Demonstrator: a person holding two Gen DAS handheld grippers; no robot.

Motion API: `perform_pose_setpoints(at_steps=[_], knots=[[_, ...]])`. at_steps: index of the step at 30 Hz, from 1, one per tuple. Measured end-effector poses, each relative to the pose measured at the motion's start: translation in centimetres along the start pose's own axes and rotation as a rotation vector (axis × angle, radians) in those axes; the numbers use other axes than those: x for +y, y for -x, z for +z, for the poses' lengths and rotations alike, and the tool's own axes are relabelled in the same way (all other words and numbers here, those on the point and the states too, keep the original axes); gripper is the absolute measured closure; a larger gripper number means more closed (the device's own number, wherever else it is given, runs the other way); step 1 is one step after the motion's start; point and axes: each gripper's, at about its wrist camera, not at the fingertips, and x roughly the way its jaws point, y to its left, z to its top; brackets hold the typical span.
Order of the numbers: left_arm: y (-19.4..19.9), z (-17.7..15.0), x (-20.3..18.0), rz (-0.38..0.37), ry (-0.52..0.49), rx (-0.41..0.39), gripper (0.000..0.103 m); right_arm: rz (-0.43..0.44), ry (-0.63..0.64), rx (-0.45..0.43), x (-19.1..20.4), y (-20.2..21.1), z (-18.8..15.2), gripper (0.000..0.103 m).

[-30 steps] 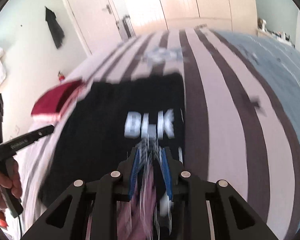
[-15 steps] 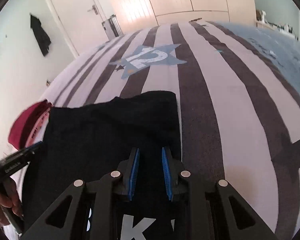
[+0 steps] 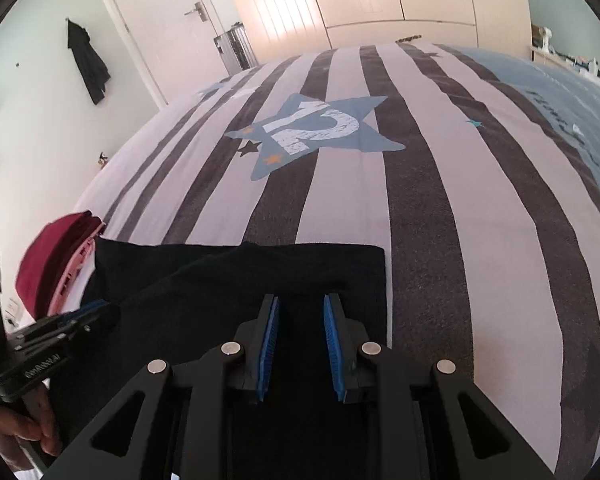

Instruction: Fold clothes

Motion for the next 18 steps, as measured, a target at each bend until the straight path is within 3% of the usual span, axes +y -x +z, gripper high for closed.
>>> perform_pose_setpoints(at_steps=[7,11,13,18], knots=[[0.7,2.4,-1.5,-0.042,-0.012,-0.053,0.08,0.067,0.074,-0.051,3.3,1.1,1.8,0.082],[-1.6,1.8,-2.3,-0.025,-0.063,-0.009,0.08,0.067,0.104,-0.009,5.1,-1.0,2.0,0.082],[-2.7,1.3,-1.5,-0.016,-0.044,0.029,0.08,0.052,0.1,0.019,5.1,-2.4,1.7,0.082],[-2.6,1.3,-0.1,-0.053,0.018,0.023,0.08,0.067,0.074,0.021,4.0,-3.3,2.0,0.082]])
